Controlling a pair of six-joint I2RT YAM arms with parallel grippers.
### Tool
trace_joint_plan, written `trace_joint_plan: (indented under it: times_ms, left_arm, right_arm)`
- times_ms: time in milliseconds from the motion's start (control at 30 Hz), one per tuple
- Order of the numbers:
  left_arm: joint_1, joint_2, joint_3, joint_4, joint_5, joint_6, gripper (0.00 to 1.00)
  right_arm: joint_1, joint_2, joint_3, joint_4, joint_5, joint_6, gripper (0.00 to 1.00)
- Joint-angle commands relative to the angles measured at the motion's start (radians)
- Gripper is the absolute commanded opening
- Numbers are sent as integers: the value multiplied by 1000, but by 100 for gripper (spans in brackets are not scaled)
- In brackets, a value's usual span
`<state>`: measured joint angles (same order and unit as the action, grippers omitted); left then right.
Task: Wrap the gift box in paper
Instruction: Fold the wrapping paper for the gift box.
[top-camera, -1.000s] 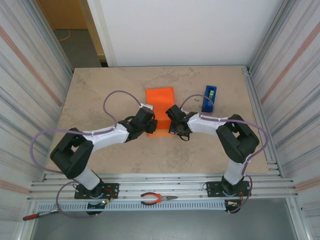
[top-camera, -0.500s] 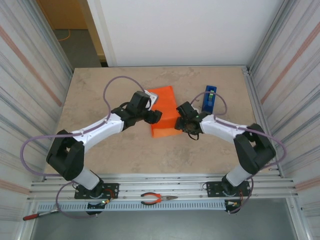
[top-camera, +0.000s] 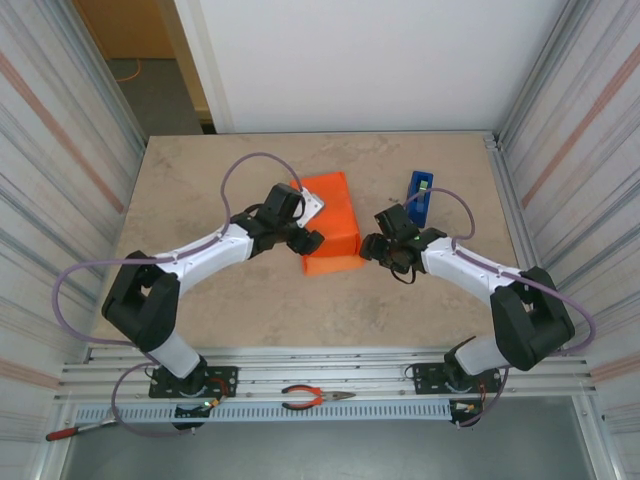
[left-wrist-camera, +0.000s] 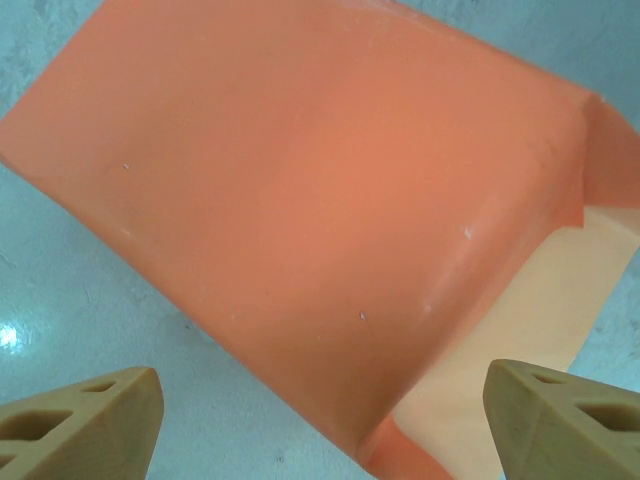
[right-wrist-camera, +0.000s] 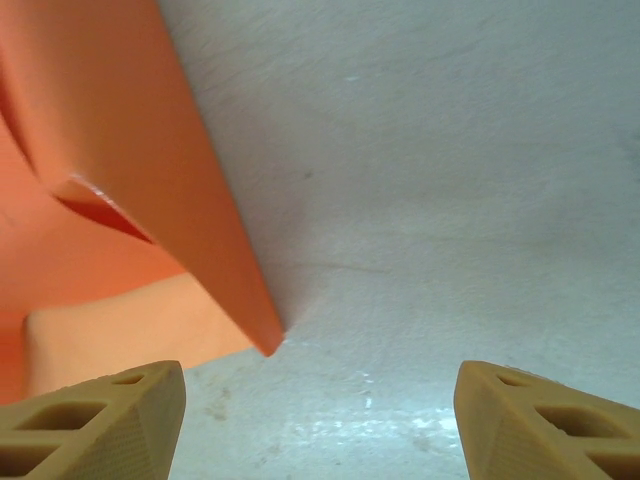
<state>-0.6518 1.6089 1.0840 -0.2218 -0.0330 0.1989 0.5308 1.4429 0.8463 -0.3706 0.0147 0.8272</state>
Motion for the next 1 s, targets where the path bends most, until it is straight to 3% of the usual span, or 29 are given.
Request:
trace_joint_plan:
  times_ms: [0, 400, 967]
  left_arm:
    - [-20, 22, -27, 50, -48, 62, 84]
    - [-60, 97, -30, 127, -206, 126, 82]
    - [-63, 123, -70, 180, -197, 147, 79]
  right_arm:
    - [-24, 34, -4, 37, -111, -30, 70]
    - [-35, 105, -15, 95, -148, -8, 68]
    - [-40, 137, -27, 161, -174, 28, 65]
